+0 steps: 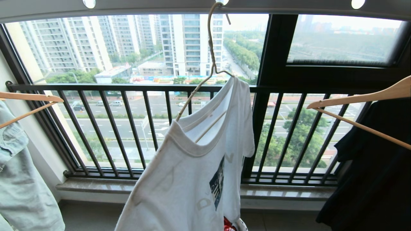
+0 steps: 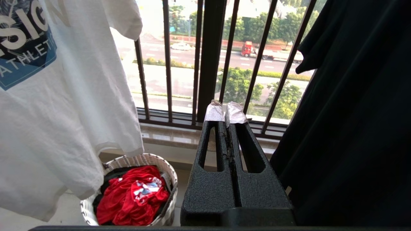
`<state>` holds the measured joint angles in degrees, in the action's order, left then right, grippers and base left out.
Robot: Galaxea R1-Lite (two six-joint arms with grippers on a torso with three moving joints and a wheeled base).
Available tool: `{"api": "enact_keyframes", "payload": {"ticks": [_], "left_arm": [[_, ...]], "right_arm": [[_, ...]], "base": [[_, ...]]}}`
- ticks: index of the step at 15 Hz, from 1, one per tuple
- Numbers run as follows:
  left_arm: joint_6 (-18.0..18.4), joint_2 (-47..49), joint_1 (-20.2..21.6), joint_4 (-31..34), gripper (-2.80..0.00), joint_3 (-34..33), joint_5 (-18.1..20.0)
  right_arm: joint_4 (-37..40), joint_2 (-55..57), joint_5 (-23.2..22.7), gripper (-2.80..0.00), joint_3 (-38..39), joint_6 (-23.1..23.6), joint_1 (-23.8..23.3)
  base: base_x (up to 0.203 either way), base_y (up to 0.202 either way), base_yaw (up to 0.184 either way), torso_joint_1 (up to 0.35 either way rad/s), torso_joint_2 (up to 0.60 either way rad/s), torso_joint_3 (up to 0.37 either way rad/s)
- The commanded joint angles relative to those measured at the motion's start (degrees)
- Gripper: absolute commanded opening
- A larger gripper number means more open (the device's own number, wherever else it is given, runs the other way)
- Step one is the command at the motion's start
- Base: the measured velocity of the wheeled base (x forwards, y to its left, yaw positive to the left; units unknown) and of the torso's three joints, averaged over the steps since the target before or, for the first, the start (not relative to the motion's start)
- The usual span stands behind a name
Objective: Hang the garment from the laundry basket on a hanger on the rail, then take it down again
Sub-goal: Take the clothes off the clothes rack
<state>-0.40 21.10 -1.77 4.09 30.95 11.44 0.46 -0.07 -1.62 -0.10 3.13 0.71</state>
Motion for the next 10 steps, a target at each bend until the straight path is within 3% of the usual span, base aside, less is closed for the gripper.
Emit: {"api": "enact_keyframes", "payload": {"ticks": [1,5,7,10], "left_arm": [[0.0,9.4,-0.1,6.3,-2.80,9.1,5.8],[0.0,21.4,-0.7,14.0,-2.80,22.7,16.3],[-0.1,25.6,-5.8,18.7,-2.80,27.6,18.5],[-0.2,31.9,-14.2,20.2,-2.80,31.5,18.8]], "right_arm": [[0.0,0.1,0.0,-2.80,0.0,0.0,0.0],[0.1,0.2,0.0,-2.80,0.0,0.0,0.0],[0.1,0.2,0.0,-2.80,0.0,0.0,0.0],[0.1,0.2,0.0,-2.80,0.0,0.0,0.1]], "base": [[0.000,0.000,0.000,0.000,0.00,0.000],[0.000,0.000,0.000,0.000,0.00,0.000],[0.000,0.000,0.000,0.000,0.00,0.000],[0.000,0.000,0.000,0.000,0.00,0.000]]}}
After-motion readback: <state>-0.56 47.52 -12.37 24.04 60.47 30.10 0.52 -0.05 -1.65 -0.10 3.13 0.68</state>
